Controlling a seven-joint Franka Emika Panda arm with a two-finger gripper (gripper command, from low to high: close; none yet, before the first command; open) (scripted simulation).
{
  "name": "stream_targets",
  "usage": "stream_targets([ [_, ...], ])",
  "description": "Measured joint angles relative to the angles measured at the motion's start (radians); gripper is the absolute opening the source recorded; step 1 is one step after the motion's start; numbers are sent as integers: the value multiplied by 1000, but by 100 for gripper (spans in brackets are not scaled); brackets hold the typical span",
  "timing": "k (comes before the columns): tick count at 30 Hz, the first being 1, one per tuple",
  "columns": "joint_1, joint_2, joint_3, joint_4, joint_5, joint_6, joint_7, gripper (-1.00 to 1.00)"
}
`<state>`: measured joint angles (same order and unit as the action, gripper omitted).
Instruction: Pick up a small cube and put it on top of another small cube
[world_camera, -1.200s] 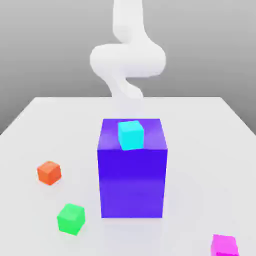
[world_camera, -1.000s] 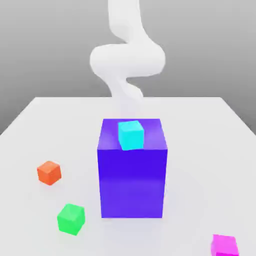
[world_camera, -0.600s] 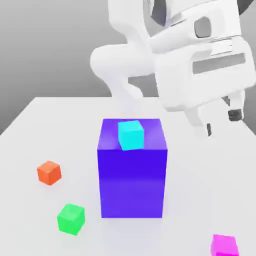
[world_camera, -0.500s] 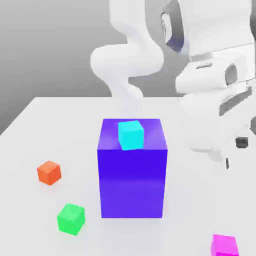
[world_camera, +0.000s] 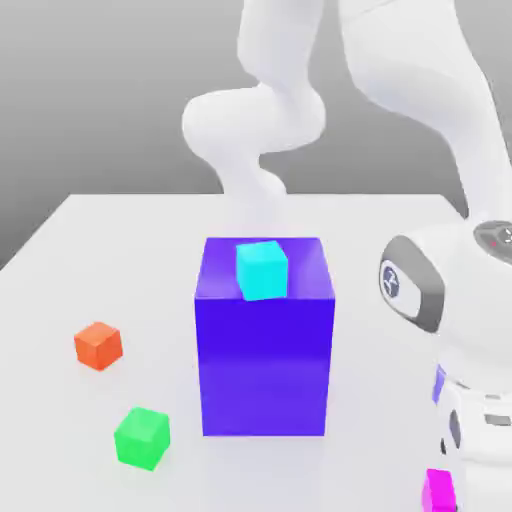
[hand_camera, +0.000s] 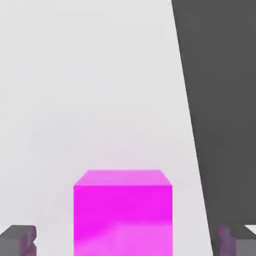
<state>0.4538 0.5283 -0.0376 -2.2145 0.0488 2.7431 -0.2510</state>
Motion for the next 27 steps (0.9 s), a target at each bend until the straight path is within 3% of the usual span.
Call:
stream_targets([
  [6, 0, 5, 0, 1, -1, 2, 0, -100],
  [10, 5, -117, -6, -23, -4, -92, 5, -100],
  [16, -109, -194, 76, 24, 185, -116, -168, -100],
  [27, -271, -248, 122, 1, 313, -141, -535, -100],
])
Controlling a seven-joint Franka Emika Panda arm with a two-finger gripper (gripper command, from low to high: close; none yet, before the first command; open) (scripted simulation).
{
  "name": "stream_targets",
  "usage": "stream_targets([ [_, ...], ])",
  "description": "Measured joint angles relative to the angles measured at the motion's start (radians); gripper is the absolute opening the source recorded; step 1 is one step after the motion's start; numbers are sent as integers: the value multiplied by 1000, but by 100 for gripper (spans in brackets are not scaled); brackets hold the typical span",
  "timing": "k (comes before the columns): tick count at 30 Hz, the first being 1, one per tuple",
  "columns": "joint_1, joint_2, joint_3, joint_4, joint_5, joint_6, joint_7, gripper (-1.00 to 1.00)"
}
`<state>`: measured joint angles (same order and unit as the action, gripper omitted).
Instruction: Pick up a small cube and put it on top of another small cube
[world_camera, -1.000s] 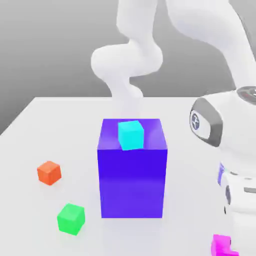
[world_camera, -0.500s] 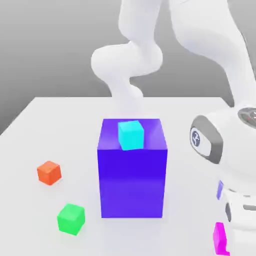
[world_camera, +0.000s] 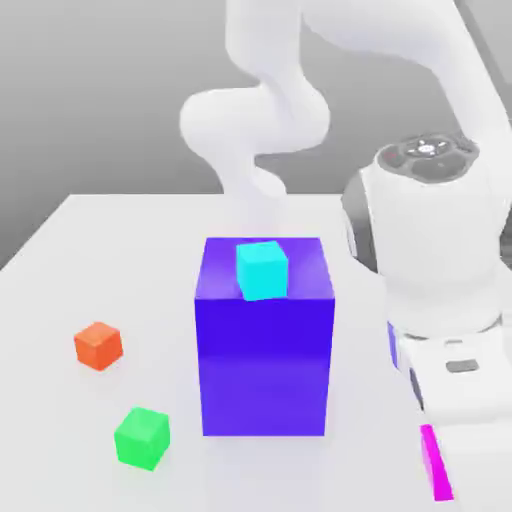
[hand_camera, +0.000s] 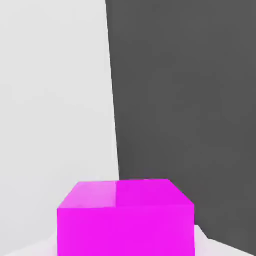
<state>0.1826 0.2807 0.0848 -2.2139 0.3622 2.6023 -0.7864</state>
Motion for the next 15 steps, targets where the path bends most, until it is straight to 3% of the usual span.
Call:
stream_targets([
  [15, -159, -103, -3, -39, 92, -28, -451, -100],
])
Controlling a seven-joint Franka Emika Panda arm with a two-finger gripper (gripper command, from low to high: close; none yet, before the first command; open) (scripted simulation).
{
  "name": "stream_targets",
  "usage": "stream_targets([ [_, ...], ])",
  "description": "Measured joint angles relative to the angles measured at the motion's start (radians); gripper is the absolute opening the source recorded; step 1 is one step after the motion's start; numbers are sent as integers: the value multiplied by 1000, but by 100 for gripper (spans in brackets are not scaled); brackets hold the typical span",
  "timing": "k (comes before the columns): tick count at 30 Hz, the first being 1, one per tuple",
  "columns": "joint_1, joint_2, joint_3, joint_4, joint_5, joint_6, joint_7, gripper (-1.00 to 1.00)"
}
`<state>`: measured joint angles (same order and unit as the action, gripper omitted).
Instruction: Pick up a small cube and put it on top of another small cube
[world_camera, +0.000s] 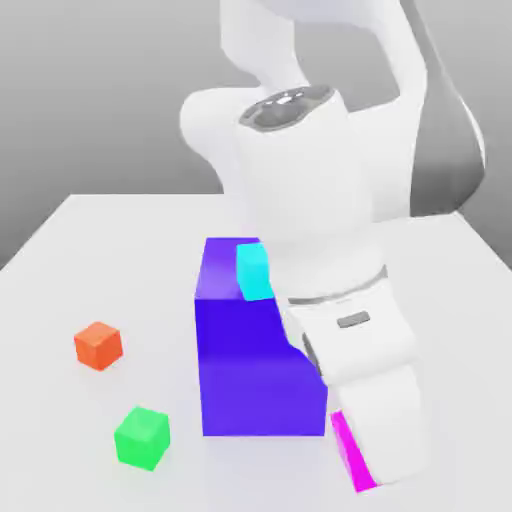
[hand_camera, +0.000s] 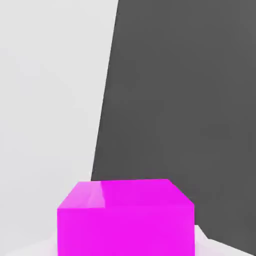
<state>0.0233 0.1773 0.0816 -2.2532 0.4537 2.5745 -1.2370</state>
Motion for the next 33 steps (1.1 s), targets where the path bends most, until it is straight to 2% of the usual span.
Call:
stream_targets([
  [16, -131, -112, -51, -52, -34, 1, -392, -100],
  [30, -201, -176, -132, -104, -174, 22, -657, -100],
  [33, -247, -182, -120, -121, -218, 26, -711, -100],
])
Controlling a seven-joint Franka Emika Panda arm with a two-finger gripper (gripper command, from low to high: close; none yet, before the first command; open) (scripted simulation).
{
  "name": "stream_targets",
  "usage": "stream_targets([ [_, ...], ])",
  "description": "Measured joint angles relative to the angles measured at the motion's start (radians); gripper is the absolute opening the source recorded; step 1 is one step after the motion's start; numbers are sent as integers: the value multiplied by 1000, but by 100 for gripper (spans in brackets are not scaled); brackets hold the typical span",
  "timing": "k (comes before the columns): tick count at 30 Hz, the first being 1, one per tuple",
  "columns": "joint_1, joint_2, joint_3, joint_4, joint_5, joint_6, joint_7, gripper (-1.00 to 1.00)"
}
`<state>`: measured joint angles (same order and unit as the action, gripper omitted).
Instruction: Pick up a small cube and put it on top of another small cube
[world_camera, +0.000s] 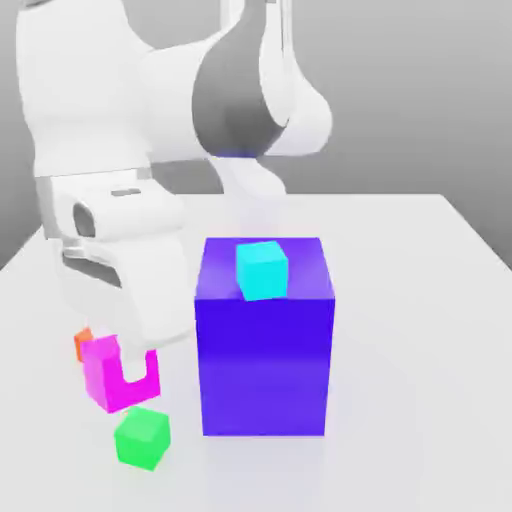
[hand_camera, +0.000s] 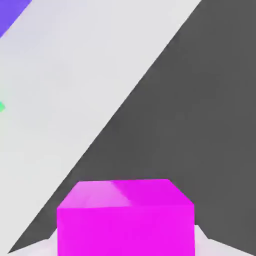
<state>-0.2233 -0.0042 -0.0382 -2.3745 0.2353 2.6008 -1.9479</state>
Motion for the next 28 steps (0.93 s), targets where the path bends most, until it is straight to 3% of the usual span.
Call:
stream_targets([
  [10, -70, 15, -38, -243, -223, 41, -335, -100],
  [25, -52, 195, -24, -246, -190, 217, -385, -100],
  [26, -51, 209, -23, -246, -190, 228, -385, 100],
  [28, -51, 209, -24, -246, -190, 228, -385, 100],
])
